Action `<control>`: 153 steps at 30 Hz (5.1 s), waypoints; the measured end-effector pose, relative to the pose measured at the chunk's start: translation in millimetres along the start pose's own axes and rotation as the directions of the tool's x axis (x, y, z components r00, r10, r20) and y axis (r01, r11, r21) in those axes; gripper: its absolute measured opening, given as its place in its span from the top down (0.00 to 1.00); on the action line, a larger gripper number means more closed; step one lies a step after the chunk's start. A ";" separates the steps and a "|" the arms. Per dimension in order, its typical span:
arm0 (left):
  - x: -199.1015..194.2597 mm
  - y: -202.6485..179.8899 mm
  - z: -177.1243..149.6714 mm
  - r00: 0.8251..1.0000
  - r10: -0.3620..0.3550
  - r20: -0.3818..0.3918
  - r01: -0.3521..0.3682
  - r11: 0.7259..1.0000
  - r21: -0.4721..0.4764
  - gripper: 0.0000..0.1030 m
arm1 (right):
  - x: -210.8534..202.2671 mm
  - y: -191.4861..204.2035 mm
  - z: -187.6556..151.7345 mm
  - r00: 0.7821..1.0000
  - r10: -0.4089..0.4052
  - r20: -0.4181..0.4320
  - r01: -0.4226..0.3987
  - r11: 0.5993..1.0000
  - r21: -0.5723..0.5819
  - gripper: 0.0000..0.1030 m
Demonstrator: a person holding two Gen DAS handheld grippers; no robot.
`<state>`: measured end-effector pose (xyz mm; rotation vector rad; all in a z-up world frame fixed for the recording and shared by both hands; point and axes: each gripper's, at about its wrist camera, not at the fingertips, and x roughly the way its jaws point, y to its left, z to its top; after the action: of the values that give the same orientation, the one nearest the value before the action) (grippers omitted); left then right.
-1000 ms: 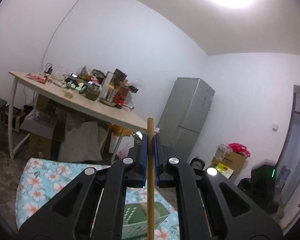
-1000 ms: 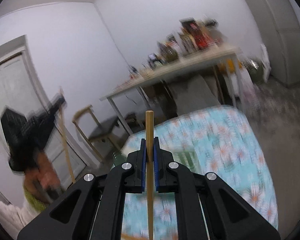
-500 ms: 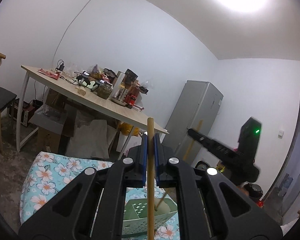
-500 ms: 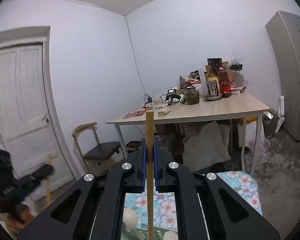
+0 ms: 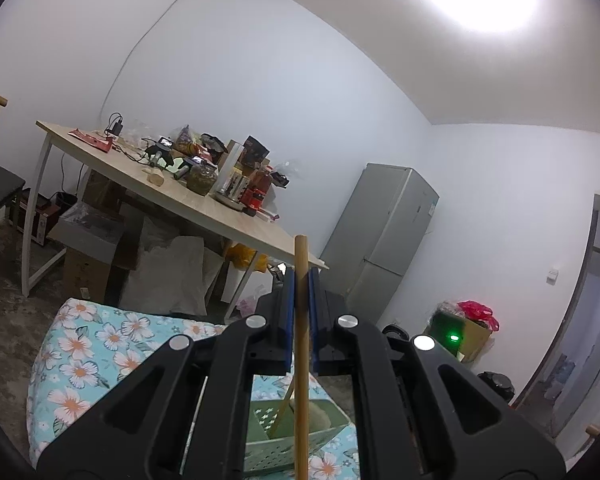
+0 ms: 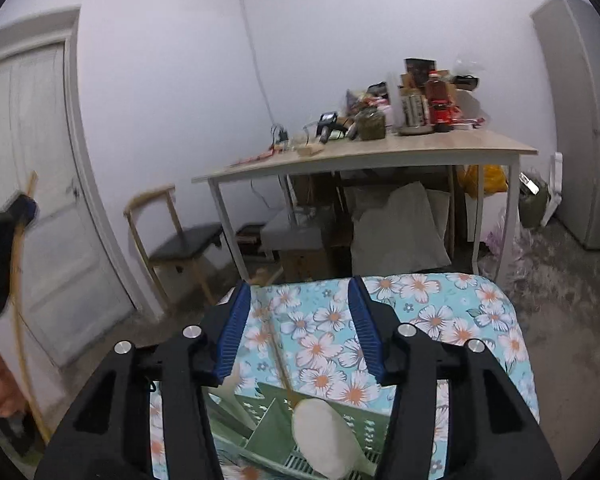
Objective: Organize utensils
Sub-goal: 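Lower the chopstick into the caddy and open the right gripper, then lower the wooden chopstick into the caddy and open the left gripper, then move both open grippers down to the loose chopsticks beside the caddy, then close the right gripper on one chopstick while the left closes on another, then lift both held chopsticks and carry the left one above the caddy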
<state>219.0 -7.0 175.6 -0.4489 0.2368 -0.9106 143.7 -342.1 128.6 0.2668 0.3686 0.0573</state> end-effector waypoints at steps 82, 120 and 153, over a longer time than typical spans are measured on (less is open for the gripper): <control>-7.9 -13.0 -225.2 0.722 0.125 -0.680 0.137 0.938 0.318 0.53 | -133.3 -77.0 -251.0 0.912 0.026 -0.409 0.251 0.755 0.606 0.57; 28.3 -17.4 -279.3 0.554 0.146 -0.819 0.220 0.924 0.313 0.86 | -108.1 -121.3 -273.1 0.921 0.056 -0.386 0.273 0.612 0.742 0.85; 56.4 -46.0 -302.5 0.489 0.085 -0.868 0.324 0.906 0.271 0.84 | -98.6 -134.1 -264.2 0.921 0.028 -0.388 0.284 0.634 0.719 0.94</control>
<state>104.3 -159.4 -70.2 0.4645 0.9519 -1.2490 -43.2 -416.1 -110.3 1.1026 0.7861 -0.2119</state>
